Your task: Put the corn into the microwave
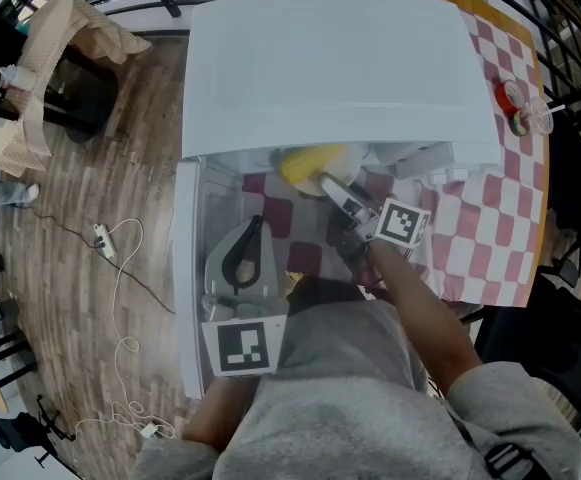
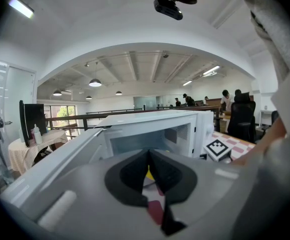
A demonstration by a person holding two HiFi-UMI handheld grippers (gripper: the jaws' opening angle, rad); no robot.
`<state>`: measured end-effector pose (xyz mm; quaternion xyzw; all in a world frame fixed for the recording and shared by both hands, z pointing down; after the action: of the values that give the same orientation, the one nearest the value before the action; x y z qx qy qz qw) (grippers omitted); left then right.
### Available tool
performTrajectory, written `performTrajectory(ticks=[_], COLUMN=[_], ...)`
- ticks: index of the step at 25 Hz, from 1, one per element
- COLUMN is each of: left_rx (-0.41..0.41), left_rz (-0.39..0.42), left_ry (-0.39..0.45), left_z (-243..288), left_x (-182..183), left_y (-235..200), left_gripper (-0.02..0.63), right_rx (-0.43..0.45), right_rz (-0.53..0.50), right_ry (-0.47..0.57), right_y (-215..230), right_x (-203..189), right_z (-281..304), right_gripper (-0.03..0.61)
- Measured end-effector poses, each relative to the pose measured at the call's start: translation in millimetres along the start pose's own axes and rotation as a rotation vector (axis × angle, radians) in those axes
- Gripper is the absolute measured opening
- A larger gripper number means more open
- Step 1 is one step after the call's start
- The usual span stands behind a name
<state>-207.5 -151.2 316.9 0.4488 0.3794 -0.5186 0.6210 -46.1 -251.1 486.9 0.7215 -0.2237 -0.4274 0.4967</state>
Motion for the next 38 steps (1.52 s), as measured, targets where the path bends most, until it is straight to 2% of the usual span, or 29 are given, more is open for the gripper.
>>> performTrajectory(ticks=[2,5,11,13,17,22,24,35,37,38], left_rx=[-0.003,-0.008,-0.02,-0.024,-0.026,-0.027,-0.025,-0.023,-0.022,-0.022], left_rz=[0.003,0.005,0.007,0.007,0.011,0.019,0.022,0.039,0.043,0.044], left_ry=[0.0,0.002,0.007,0.01,0.007,0.006,0.002,-0.016,-0.018,-0.019], left_z=[0.4,1.9,4.6,5.2,5.9,5.6,5.6,5.2,4.7,4.5], left_x=[-0.3,0.1,3.5,4.1,4.8,3.8,3.0,-0.4,-1.0,-1.5], left_y=[1.2,4.2,7.7,9.1,9.3,10.7,9.5,8.6,8.0,7.5], left_gripper=[0.009,0.009,0.008,0.009,0.009,0.009,0.009,0.009,0.008,0.009], right_rx=[-0.08,-0.191,-0.321,-0.361,-0.416,-0.439,-0.45,-0.473,-0.497,-0.515], right_rz=[-0.086,-0.271,-0.597,-0.705,-0.871,-0.881,-0.879,-0.889,-0.889,-0.887], right_ry=[-0.071,-0.187,-0.337,-0.361,-0.352,-0.345,-0.341,-0.339,-0.326,-0.315], right_y=[1.0,-2.5,-19.1,-23.9,-32.6,-27.5,-26.1,-16.2,-15.0,-14.1], right_x=[-4.9,-8.5,-19.3,-21.6,-20.2,-16.5,-14.7,-7.8,-3.8,-1.1], right_z=[-3.1,-7.0,-14.5,-16.7,-18.0,-13.0,-11.5,17.3,22.1,23.4], right_gripper=[0.293,0.308,0.393,0.419,0.417,0.412,0.367,0.341,0.324,0.297])
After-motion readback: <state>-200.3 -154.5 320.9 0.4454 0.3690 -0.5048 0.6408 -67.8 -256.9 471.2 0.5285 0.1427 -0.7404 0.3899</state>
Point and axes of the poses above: the fingertips, and each gripper's own axes: z forward along the fingers, y to its right, x out of its top, the point moved 6 cm from there along -z, backward along the fingers, and after that the axes turned 14 degrees about x, right-handed, at the moved point
